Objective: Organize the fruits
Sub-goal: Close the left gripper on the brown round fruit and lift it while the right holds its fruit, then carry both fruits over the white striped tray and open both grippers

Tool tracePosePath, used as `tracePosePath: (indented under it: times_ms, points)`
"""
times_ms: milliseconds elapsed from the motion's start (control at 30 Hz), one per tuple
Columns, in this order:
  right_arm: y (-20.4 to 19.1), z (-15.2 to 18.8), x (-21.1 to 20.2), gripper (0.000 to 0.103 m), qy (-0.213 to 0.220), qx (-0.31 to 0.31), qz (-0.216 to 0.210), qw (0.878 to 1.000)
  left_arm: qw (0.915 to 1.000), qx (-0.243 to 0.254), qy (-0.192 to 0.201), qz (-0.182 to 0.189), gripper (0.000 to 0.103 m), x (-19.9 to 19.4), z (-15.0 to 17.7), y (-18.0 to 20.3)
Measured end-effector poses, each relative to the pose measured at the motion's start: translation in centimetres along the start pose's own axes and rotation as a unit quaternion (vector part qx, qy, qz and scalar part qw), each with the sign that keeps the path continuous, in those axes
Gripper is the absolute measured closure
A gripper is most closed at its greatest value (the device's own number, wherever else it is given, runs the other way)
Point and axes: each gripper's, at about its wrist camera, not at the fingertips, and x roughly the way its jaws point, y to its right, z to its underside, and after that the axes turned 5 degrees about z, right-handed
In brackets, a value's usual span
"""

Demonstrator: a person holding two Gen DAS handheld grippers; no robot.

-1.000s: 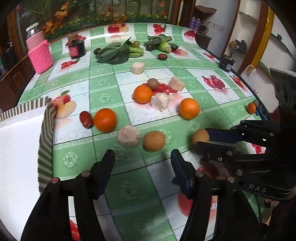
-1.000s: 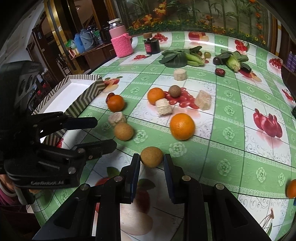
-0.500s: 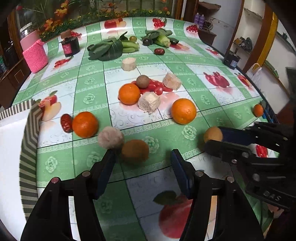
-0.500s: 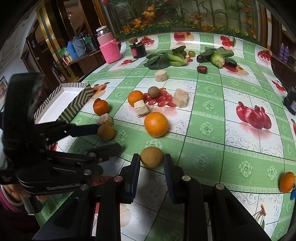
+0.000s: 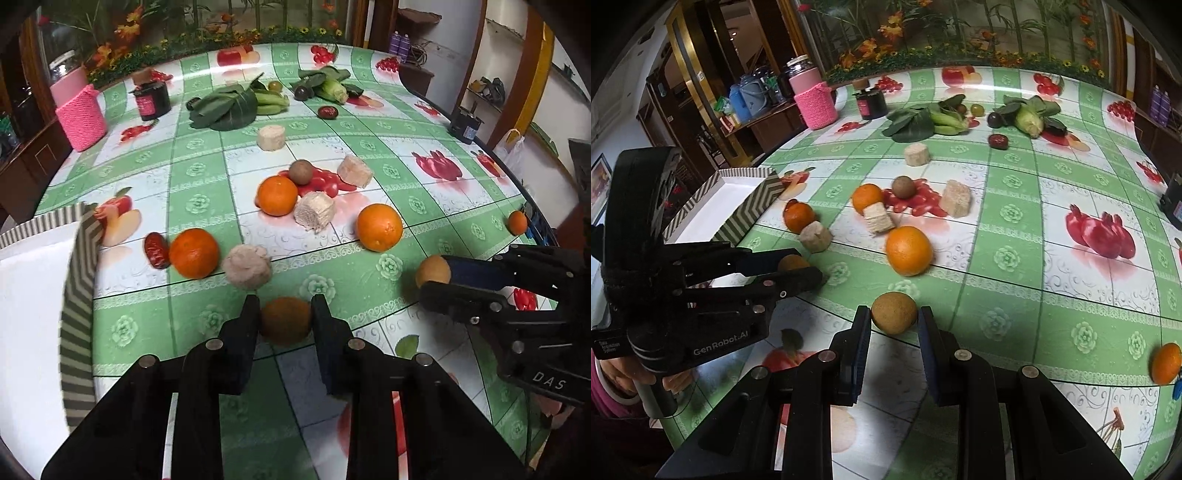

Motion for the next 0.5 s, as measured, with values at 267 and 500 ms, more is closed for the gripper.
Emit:
tracePosePath:
  times_ms: [267, 500]
  points:
    - [-3.0, -1.0, 0.0, 0.076, 0.005, -0.022, -0.006, 1.000, 0.9992, -0.010, 0.021, -0.031, 0.078, -2.7, 0.2, -1.6]
    - [-6.5, -2.9, 0.3, 0.076, 0.012, -0.046, -0.022, 0.999, 0.9973, -0.027, 0.033, -0.060, 0.077, -5.1, 0.4, -4.6]
